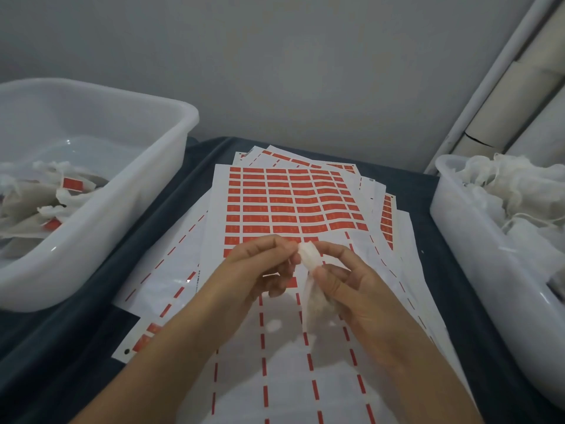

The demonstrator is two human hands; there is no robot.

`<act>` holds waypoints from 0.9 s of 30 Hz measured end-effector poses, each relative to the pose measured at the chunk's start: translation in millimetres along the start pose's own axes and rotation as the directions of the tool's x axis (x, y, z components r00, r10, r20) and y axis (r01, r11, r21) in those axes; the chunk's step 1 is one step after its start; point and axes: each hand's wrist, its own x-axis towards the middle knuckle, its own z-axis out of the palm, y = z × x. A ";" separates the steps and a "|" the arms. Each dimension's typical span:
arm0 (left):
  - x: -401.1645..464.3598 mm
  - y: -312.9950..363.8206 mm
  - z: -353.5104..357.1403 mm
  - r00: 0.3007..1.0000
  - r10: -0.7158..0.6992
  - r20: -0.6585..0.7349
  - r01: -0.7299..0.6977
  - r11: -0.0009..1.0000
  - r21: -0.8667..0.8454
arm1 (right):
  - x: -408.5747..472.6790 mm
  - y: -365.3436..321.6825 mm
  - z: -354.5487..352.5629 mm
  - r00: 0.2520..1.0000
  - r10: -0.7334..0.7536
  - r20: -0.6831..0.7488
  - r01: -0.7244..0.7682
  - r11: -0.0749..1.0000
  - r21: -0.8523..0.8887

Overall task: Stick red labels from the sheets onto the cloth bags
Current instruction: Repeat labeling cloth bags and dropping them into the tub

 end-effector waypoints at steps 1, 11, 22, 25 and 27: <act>-0.1 1.7 -1.8 0.999 -0.038 0.022 0.040 0.996 -0.077 | 0.7 0.3 -0.2 1.000 0.005 0.004 -0.005 1.000 -0.004; 10.6 4.4 -24.0 0.994 -0.108 -0.008 0.081 0.792 -0.605 | 2.1 -1.0 4.5 0.999 0.032 0.042 -0.030 0.998 -0.051; 1.3 -3.3 -26.4 0.998 -0.039 -0.049 0.026 0.968 -0.248 | 3.4 4.3 8.6 0.997 -0.027 0.071 0.037 0.990 -0.138; -20.3 9.9 -34.7 0.992 -0.033 -0.126 0.004 0.976 -0.220 | 6.5 13.4 15.1 0.998 -0.058 -0.009 0.055 0.984 -0.170; -28.7 20.6 -42.4 0.969 -0.030 -0.245 0.045 0.998 0.054 | 6.4 21.7 20.3 0.994 -0.079 -0.068 0.057 0.958 -0.282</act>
